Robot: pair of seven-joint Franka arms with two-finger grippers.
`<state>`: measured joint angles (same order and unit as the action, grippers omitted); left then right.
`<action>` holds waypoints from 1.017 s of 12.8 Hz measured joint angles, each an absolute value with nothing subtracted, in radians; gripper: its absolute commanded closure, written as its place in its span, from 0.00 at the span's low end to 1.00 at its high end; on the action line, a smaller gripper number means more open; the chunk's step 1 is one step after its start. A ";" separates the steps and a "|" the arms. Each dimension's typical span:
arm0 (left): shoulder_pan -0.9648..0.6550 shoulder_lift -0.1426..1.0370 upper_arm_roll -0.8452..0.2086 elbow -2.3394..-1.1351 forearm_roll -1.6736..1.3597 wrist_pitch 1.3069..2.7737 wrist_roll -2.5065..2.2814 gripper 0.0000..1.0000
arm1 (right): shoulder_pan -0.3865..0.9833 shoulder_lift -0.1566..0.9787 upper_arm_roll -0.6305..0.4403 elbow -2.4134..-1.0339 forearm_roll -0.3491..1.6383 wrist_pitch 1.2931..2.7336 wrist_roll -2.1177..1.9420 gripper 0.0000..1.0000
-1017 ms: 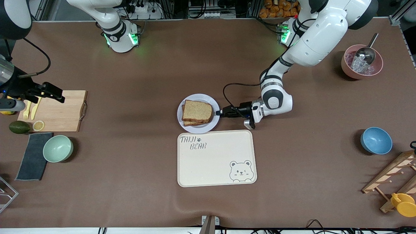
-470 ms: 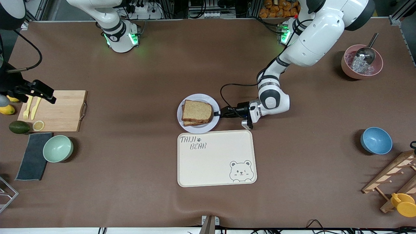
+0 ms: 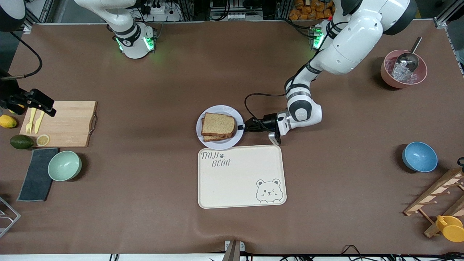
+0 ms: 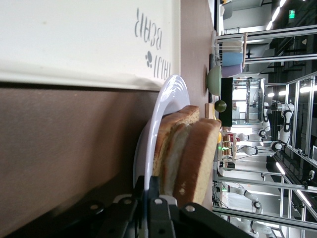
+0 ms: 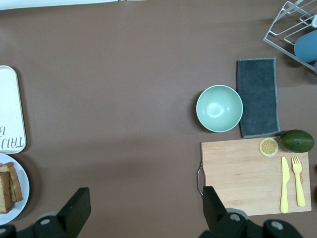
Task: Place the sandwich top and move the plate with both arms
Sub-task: 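Slide the white plate with the left gripper onto the bear tray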
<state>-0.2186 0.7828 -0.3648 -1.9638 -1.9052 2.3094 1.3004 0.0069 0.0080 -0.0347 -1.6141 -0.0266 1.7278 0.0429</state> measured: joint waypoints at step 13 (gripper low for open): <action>-0.157 0.774 -0.502 -1.927 -2.095 2.325 1.391 1.00 | 0.007 0.016 -0.031 -1.594 -0.049 1.722 0.046 0.00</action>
